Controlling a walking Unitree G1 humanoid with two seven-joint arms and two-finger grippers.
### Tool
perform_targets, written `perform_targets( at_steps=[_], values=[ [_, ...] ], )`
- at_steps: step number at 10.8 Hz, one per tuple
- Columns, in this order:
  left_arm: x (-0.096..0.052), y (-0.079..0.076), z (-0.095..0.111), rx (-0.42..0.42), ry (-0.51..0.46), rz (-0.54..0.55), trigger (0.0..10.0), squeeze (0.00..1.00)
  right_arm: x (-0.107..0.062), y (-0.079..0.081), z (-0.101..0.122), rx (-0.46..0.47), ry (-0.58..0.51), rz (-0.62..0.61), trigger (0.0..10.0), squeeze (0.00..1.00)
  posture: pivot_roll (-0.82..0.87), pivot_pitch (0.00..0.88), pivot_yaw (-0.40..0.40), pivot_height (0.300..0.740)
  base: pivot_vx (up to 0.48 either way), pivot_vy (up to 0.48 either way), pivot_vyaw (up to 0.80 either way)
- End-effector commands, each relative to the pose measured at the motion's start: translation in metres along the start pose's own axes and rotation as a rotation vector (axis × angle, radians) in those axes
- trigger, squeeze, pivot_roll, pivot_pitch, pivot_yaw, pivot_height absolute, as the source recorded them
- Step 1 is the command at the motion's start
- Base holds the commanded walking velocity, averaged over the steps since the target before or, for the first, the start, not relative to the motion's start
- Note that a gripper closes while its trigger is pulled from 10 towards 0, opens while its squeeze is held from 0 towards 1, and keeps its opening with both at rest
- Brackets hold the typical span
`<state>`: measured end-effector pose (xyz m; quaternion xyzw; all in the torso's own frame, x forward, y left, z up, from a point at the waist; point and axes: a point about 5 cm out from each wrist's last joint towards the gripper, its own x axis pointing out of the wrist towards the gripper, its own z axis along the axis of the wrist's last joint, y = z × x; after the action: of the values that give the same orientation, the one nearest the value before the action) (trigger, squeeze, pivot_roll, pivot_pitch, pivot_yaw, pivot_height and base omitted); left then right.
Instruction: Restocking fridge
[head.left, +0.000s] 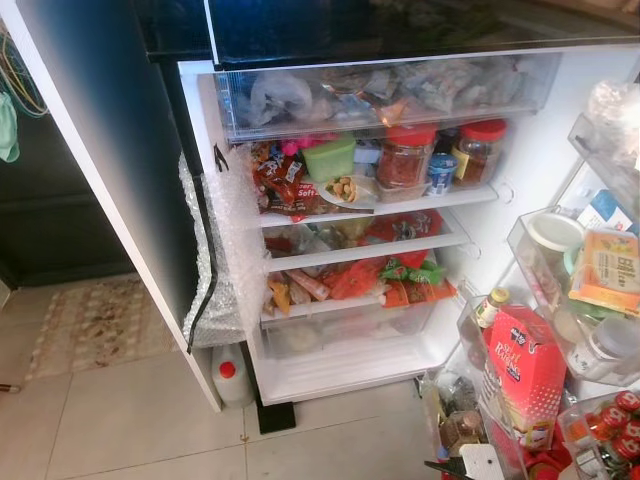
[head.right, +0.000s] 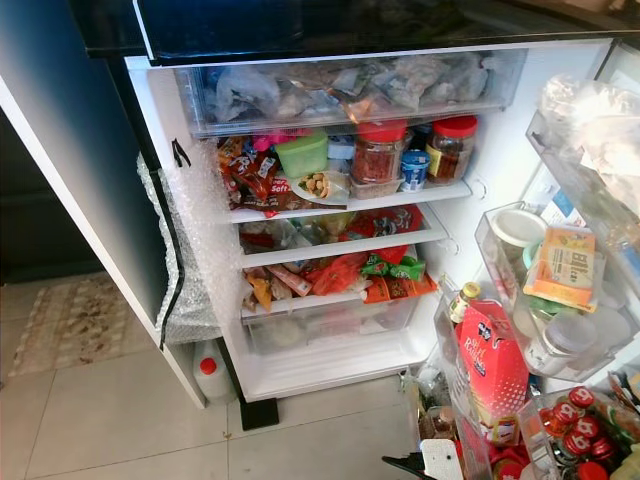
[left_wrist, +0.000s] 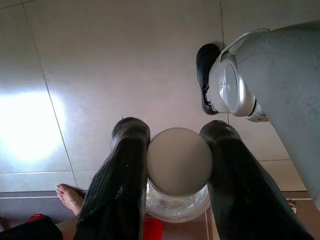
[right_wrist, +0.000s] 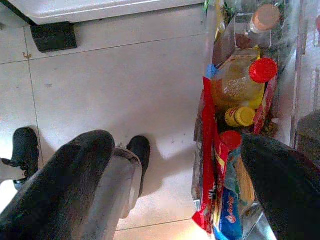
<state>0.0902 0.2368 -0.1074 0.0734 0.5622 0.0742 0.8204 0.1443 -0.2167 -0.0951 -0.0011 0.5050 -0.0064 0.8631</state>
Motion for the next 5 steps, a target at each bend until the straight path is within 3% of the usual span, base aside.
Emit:
perform_targets(
  at_steps=[1, 4, 5],
  values=[
    [-0.0007, 0.0019, -0.0049, 0.005, 0.017, 0.000, 10.0, 0.00, -0.0003, -0.0020, -0.0001, -0.003, 0.004, -0.006, 10.0, 0.00, -0.05, 0.000, -0.012, 0.740, 0.000, 0.000, 0.00],
    [-0.0008, 0.0019, -0.0049, -0.003, 0.015, 0.001, 10.0, 0.00, -0.0027, -0.0082, -0.0068, -0.002, 0.019, -0.013, 10.0, 0.00, -0.05, 0.000, -0.013, 0.740, 0.000, 0.000, 0.00],
    [-0.0008, 0.0020, -0.0050, -0.003, 0.016, 0.001, 10.0, 0.00, -0.0032, -0.0091, -0.0082, -0.005, 0.023, -0.013, 10.0, 0.00, -0.05, 0.000, -0.013, 0.740, 0.000, -0.240, 0.00]
  ],
)
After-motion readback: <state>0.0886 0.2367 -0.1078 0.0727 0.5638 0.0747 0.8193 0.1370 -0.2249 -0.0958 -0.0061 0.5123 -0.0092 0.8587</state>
